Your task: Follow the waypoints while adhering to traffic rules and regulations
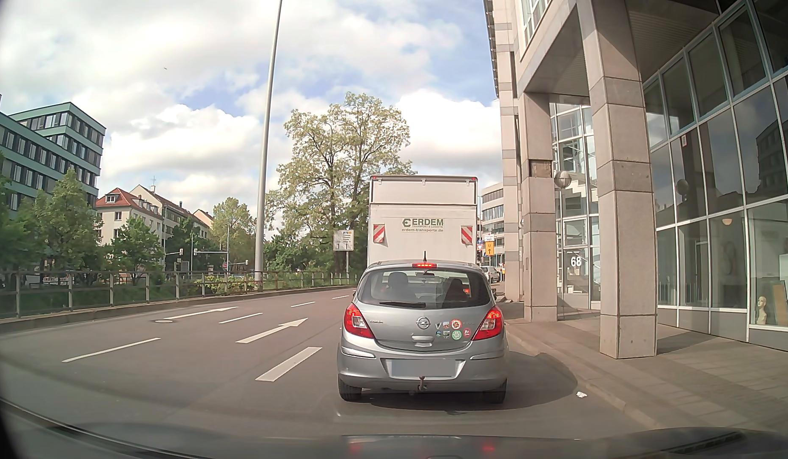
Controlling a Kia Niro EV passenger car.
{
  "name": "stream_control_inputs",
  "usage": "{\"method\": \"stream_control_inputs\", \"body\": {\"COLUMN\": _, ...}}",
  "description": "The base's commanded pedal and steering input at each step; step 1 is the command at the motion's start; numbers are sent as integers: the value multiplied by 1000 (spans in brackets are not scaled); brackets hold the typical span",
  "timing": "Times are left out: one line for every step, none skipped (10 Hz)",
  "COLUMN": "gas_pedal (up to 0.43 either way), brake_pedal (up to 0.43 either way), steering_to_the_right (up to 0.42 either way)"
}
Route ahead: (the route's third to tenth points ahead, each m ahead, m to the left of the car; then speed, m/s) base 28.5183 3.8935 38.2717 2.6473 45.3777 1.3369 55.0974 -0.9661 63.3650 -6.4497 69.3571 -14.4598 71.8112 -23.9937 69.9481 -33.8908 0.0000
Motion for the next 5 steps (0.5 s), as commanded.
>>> {"method": "stream_control_inputs", "body": {"gas_pedal": 0, "brake_pedal": 177, "steering_to_the_right": 9}}
{"method": "stream_control_inputs", "body": {"gas_pedal": 0, "brake_pedal": 183, "steering_to_the_right": 9}}
{"method": "stream_control_inputs", "body": {"gas_pedal": 0, "brake_pedal": 183, "steering_to_the_right": 9}}
{"method": "stream_control_inputs", "body": {"gas_pedal": 0, "brake_pedal": 183, "steering_to_the_right": 9}}
{"method": "stream_control_inputs", "body": {"gas_pedal": 0, "brake_pedal": 189, "steering_to_the_right": 9}}
